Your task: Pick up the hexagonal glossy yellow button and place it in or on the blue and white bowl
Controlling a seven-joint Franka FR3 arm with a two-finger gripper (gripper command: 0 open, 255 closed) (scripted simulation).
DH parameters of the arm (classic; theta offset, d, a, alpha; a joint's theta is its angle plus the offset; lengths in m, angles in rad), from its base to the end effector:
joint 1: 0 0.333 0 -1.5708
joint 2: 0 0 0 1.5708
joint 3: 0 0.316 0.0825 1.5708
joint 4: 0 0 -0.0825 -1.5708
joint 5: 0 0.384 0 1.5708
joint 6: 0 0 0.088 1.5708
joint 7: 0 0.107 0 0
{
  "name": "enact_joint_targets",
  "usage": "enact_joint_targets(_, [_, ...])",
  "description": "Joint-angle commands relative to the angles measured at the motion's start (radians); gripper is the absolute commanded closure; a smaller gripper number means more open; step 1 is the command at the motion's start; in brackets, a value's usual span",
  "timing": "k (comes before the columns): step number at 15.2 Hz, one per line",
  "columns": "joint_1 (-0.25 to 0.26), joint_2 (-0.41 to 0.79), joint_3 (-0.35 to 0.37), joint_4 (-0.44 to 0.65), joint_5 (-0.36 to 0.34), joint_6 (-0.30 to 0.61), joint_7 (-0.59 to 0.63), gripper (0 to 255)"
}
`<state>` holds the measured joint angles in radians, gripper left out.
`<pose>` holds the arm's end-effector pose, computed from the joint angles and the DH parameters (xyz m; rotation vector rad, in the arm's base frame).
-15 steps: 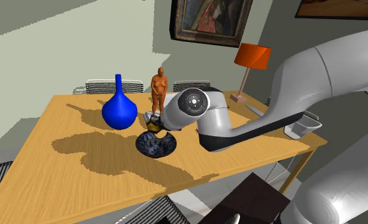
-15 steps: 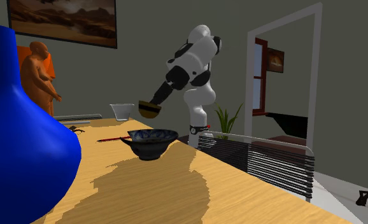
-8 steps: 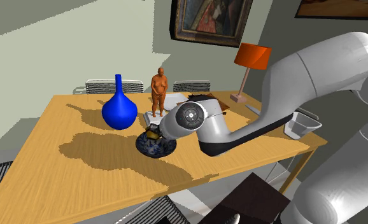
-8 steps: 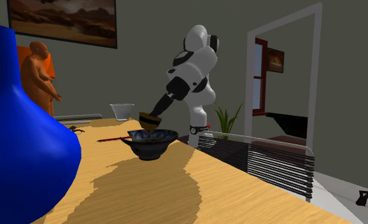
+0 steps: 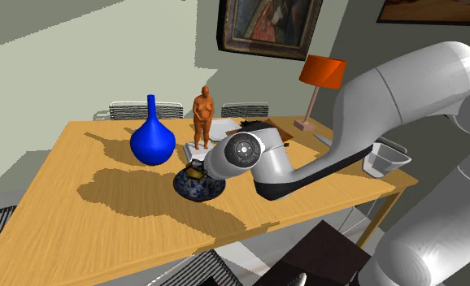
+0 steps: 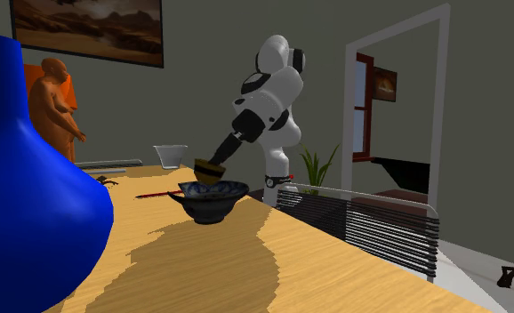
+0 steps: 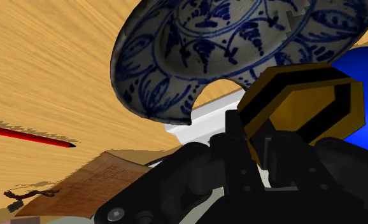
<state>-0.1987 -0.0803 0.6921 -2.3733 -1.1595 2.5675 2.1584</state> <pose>0.4399 0.2540 0.3663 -2.7083 1.0174 -1.2144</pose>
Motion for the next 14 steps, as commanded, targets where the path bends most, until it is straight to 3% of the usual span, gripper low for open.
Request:
enact_joint_targets(1, [0.0,0.0,0.0,0.0,0.0,0.0,0.0,0])
enact_joint_targets(6, [0.0,0.0,0.0,0.0,0.0,0.0,0.0,0])
enact_joint_targets(10, [0.068,-0.163,-0.013,-0.064,0.221,-0.005,-0.141,0])
enact_joint_targets(14, [0.071,-0.162,-0.016,-0.064,0.22,-0.006,-0.14,0])
